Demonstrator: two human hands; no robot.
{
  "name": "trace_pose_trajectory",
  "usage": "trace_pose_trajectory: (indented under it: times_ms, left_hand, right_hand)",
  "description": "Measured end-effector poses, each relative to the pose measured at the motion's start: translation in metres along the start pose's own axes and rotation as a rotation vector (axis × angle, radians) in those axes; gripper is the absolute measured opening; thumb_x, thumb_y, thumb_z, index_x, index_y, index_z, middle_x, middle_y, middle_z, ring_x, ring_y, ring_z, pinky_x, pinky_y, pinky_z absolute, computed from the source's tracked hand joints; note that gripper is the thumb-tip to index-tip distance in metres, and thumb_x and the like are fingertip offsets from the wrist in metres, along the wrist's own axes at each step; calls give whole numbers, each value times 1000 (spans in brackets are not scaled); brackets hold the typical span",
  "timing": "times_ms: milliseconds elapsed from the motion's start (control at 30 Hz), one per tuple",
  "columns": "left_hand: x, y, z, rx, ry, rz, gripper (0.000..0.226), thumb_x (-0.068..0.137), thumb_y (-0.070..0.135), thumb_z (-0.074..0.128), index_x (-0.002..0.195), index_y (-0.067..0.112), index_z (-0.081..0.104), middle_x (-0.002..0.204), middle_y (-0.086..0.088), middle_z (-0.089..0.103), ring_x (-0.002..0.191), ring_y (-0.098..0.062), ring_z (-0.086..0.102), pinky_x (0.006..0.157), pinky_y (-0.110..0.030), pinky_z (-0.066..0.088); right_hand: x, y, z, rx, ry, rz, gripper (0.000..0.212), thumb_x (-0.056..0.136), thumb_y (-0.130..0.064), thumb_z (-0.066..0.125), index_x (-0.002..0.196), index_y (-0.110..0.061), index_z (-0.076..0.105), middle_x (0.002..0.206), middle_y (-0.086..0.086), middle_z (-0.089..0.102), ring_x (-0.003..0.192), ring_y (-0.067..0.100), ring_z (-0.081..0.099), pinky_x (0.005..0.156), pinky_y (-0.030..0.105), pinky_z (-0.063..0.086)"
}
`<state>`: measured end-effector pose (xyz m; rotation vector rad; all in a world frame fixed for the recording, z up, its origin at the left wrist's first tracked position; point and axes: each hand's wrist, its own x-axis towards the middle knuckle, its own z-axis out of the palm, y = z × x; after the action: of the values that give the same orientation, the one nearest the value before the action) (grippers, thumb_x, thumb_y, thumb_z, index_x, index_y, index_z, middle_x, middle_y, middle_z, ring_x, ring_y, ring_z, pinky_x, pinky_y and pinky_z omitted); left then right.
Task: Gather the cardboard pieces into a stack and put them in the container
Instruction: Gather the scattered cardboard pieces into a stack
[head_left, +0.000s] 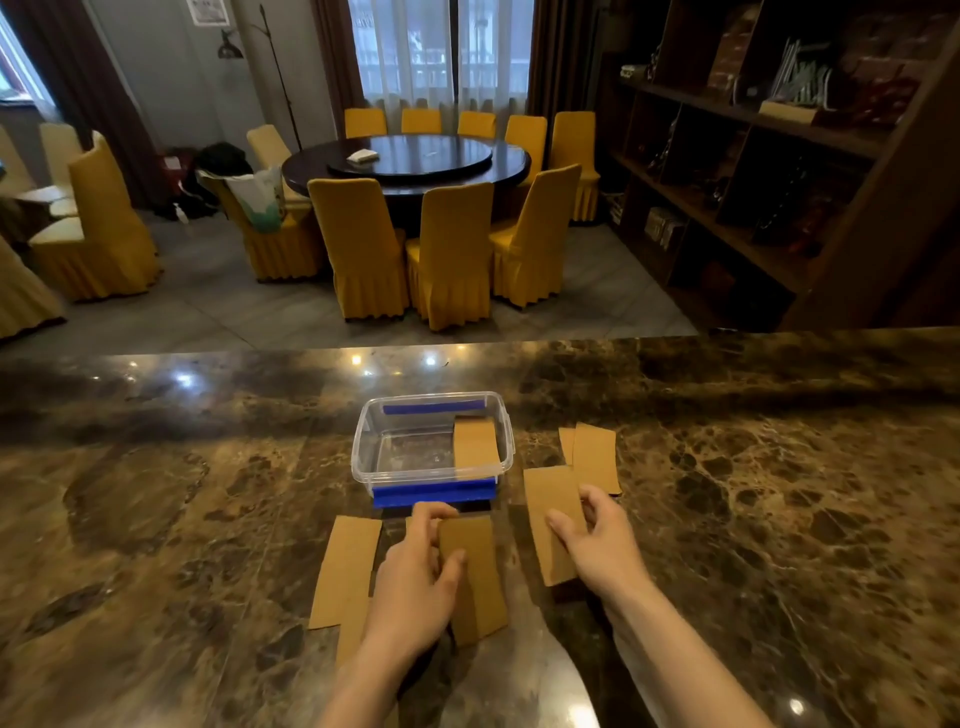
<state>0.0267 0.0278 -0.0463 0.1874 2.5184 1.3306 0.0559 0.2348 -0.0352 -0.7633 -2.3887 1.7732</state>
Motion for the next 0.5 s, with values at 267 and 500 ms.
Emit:
trace_pose_trajectory:
  times_ms: [267,500]
  left_hand:
    - [8,22,14,-406,47,-151,29,103,10,54,124,28,45,107,-2,77,89,-9,78,64,-20,60]
    - [12,6,8,-32,241,-103,27,100,24,61,125,31,54,118,6,72,104,-6,67,88,-26,56]
  right_hand:
    - [-10,3,26,-56,-62,-17,22,87,-21,79,105,-22,67,101,-7,71,96,11,68,88,35,59]
    - [-4,11,24,-11,-118,65,30,91,-15,74,117,-21,62,115,0,70,107,16,67,93,35,56]
